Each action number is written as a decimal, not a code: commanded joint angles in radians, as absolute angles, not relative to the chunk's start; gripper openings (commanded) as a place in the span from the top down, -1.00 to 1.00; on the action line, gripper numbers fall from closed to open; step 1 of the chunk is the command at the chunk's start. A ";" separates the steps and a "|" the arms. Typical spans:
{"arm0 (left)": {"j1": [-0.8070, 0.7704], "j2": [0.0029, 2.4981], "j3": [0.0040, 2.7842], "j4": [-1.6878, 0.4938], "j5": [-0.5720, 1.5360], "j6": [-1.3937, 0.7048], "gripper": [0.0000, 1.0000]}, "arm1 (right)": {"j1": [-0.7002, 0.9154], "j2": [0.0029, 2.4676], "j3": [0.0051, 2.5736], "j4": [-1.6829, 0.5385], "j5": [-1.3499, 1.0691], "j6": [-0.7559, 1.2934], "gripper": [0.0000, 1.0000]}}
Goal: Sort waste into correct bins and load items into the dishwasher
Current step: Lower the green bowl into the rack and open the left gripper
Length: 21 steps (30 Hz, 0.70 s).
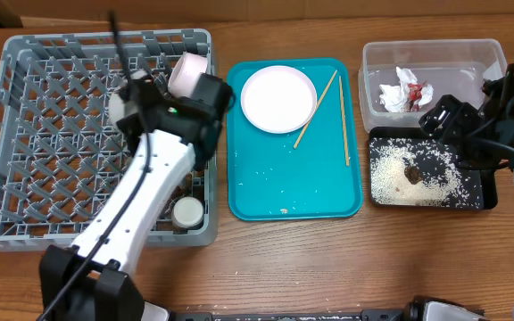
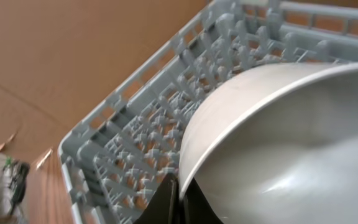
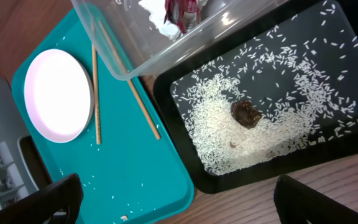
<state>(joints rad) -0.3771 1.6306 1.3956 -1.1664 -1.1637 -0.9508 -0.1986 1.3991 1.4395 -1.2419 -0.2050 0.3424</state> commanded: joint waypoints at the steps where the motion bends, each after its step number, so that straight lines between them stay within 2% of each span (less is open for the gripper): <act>1: -0.404 1.667 1.371 -1.138 -1.289 -0.965 0.92 | -0.203 1.400 1.460 -1.240 -0.199 0.339 -1.00; 21: -0.434 1.845 1.364 -1.110 -1.266 -0.980 0.92 | -0.203 1.400 1.460 -1.240 -0.199 0.339 -0.99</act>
<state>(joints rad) -0.4164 1.8378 1.3701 -1.1107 -1.2461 -0.9512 -0.1986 1.3991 1.4395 -1.2430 -0.2050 0.3424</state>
